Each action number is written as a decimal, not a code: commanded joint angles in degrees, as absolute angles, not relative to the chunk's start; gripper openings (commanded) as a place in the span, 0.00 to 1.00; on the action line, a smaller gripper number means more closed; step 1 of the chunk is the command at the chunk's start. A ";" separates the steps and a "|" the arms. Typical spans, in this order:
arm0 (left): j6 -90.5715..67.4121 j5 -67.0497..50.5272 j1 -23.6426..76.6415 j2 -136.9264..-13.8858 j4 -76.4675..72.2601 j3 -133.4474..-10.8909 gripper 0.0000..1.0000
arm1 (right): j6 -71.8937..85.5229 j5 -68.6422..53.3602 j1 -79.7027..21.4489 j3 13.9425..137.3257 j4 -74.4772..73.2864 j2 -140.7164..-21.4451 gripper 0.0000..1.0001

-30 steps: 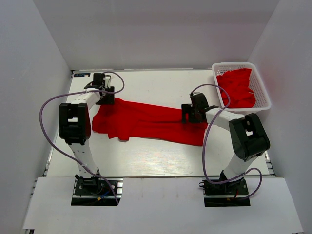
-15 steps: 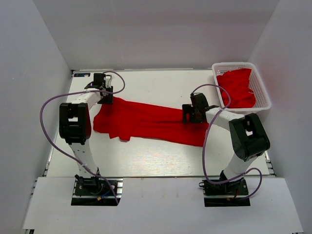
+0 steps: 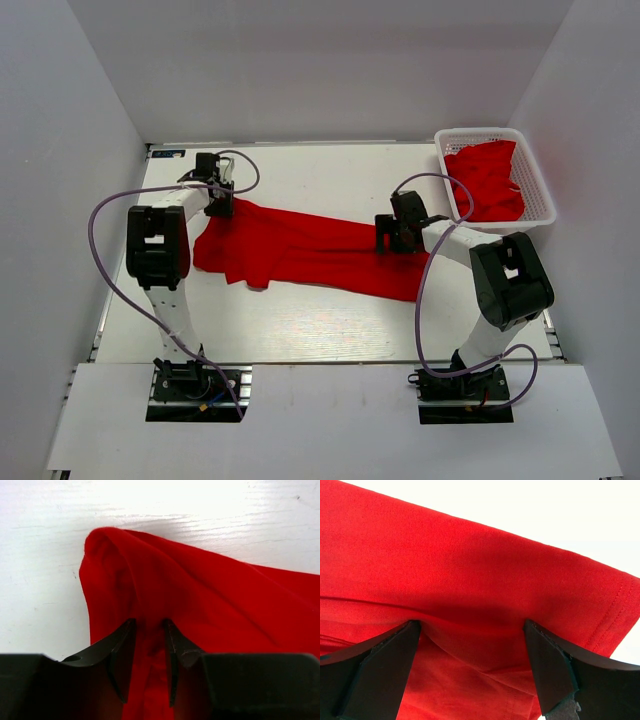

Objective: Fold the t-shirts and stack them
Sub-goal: Fold the other side of the tshirt into a rectangle

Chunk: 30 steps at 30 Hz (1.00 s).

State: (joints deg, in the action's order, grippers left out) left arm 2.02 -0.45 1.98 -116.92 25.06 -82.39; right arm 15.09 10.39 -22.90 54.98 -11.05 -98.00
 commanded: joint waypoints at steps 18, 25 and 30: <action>3.52 -4.92 1.67 -111.09 21.97 -82.09 0.00 | 16.96 12.65 -22.50 56.07 -15.73 -99.23 0.90; 4.75 -3.87 1.67 -112.41 27.42 -87.89 0.00 | 17.58 13.71 -22.41 56.86 -16.61 -99.93 0.90; 5.98 -3.87 1.67 -115.57 29.44 -91.83 0.00 | 17.84 13.71 -22.50 57.22 -16.61 -100.46 0.90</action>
